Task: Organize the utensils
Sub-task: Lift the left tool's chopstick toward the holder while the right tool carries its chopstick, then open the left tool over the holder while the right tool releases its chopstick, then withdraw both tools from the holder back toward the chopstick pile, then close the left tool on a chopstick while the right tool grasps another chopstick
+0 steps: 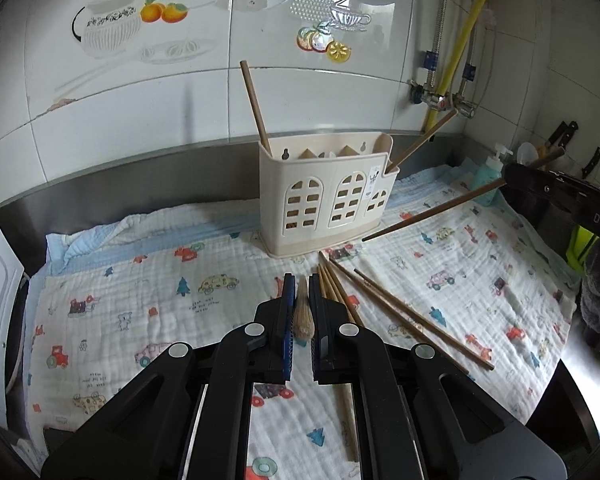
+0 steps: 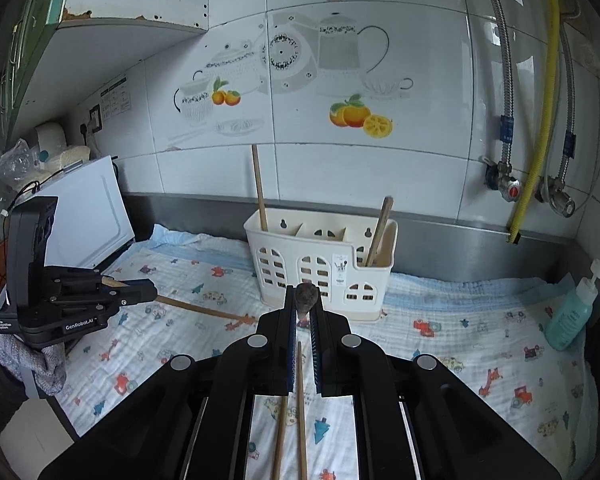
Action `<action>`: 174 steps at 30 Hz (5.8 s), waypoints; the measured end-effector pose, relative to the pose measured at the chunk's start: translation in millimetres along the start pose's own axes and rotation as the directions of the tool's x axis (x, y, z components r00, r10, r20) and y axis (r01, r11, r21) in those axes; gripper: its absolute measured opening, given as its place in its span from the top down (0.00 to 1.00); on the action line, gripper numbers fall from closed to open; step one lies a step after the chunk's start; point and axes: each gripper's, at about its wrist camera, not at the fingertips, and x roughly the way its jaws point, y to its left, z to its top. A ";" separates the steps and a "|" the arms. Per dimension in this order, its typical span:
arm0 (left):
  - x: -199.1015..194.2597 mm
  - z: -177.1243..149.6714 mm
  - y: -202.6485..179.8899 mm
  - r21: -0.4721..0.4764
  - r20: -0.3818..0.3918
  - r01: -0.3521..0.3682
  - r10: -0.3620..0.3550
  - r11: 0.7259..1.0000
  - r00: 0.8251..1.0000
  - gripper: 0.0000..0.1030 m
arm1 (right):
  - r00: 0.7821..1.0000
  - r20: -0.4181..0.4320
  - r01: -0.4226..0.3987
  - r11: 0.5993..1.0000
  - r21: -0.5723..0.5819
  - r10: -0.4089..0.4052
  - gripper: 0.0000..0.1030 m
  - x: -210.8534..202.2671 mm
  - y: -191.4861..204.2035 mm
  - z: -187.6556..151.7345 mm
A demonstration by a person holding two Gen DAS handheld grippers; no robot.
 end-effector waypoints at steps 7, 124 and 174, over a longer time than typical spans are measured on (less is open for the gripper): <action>-12.4 36.3 -8.0 0.037 0.048 0.015 -0.016 0.999 0.999 0.95 | 0.999 0.032 0.027 0.999 -0.026 -0.026 0.94 -10.1 -12.9 47.9; 13.8 -96.5 -23.0 -0.004 -0.152 -0.123 0.121 0.992 0.981 0.16 | 0.963 -0.266 0.053 0.997 0.064 -0.034 0.67 29.7 1.2 -148.1; 79.7 -101.6 -44.6 -0.003 -0.324 -0.029 0.026 1.000 0.946 0.90 | 0.938 -0.346 0.032 0.999 0.039 -0.017 0.93 61.0 -1.8 -165.3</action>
